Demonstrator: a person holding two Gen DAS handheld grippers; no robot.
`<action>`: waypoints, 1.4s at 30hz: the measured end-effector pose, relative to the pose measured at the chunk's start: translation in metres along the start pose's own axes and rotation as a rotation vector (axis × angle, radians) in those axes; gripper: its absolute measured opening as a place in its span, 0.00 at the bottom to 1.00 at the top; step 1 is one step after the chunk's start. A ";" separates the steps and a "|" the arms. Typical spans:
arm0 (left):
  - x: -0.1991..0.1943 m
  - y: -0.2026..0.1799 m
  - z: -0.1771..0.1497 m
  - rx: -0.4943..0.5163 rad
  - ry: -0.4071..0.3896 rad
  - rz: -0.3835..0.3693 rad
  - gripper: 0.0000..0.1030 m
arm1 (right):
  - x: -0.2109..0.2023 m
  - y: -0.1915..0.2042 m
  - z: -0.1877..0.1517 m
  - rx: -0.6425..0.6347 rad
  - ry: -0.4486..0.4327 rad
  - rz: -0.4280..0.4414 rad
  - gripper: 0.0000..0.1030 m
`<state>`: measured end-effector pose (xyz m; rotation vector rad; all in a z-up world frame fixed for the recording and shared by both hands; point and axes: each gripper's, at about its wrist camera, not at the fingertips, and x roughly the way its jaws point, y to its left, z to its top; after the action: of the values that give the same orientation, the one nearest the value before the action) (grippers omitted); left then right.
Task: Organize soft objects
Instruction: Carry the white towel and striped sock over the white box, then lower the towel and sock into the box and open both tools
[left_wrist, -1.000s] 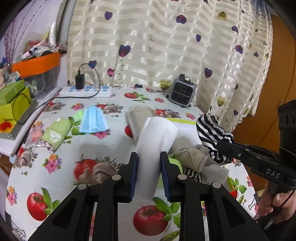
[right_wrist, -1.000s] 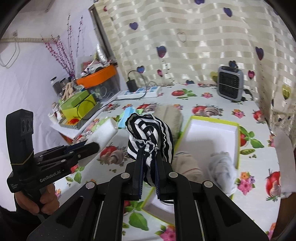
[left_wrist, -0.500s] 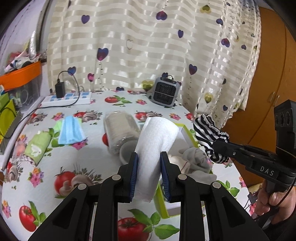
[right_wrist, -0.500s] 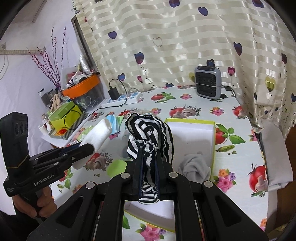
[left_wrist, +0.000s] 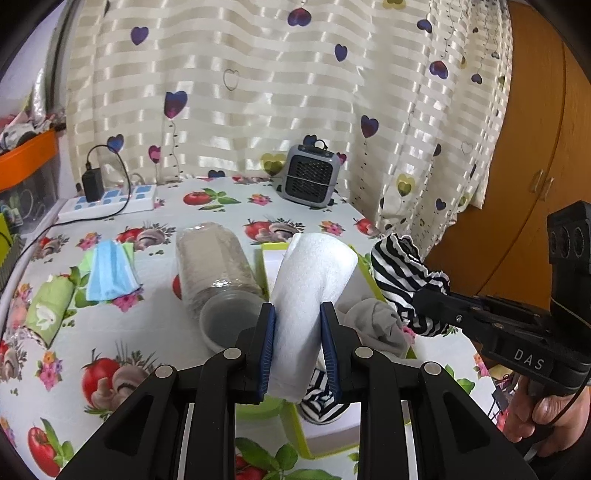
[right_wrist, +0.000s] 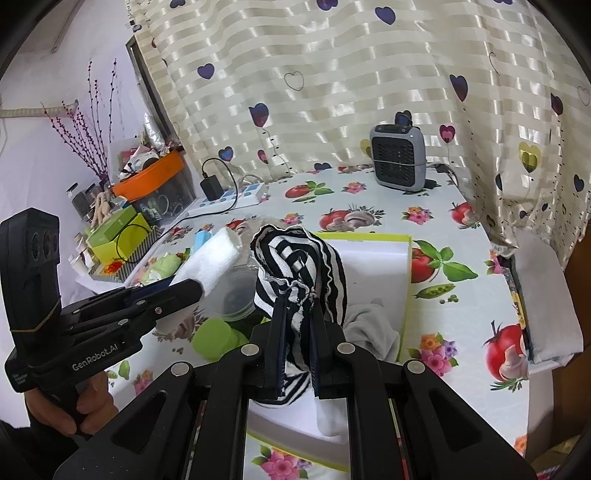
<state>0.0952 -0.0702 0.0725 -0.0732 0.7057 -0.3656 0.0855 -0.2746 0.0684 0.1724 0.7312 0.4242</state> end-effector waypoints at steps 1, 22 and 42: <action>0.003 -0.001 0.001 0.000 0.002 -0.001 0.22 | 0.001 -0.002 0.000 0.003 0.000 -0.002 0.10; 0.078 -0.014 0.023 -0.004 0.089 -0.020 0.22 | 0.043 -0.048 0.016 0.065 0.041 -0.050 0.10; 0.141 -0.016 0.021 -0.025 0.246 -0.018 0.25 | 0.085 -0.063 0.013 0.036 0.140 -0.097 0.41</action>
<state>0.2028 -0.1364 0.0039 -0.0582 0.9537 -0.3867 0.1706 -0.2942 0.0070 0.1414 0.8812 0.3325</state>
